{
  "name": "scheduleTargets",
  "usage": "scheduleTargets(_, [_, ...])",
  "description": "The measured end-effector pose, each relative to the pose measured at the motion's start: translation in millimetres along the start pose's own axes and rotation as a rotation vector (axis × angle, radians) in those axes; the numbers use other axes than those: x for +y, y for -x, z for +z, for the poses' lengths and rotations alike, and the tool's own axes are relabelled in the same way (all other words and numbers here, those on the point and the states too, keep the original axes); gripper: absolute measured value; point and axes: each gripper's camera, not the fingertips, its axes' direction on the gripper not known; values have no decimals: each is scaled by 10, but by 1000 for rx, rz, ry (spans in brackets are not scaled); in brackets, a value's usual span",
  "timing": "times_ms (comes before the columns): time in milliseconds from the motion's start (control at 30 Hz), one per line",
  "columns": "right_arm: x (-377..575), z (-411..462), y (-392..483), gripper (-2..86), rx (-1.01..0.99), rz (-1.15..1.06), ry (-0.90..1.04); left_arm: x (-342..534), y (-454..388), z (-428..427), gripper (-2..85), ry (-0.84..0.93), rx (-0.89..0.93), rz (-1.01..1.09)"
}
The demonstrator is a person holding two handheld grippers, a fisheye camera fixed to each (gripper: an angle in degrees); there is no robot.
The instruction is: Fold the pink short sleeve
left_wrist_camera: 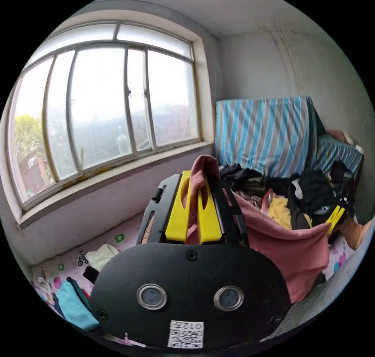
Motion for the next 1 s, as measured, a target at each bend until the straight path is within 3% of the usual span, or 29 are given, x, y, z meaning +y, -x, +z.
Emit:
scheduleTargets(167, [603, 392, -998, -9, 273, 289, 216, 103, -200, 1540, 2, 423, 233, 50])
scheduleTargets(300, [1333, 923, -1933, -3, 415, 574, 412, 676, -318, 2765, 13, 751, 278, -30])
scheduleTargets(467, [1661, 1245, -2489, 12, 618, 637, 473, 1025, 71, 3017, 20, 723, 328, -198])
scheduleTargets(667, [1492, 2004, -3014, 32, 468, 512, 419, 1662, 632, 3036, 27, 858, 190, -237])
scheduleTargets(833, [1278, 3151, -3512, 42, 331, 414, 442, 2239, 972, 3105, 37, 972, 126, -352])
scheduleTargets(1000, [1135, 3992, -3999, 43, 352, 400, 484, 2515, 1112, 3235, 49, 964, 69, -397])
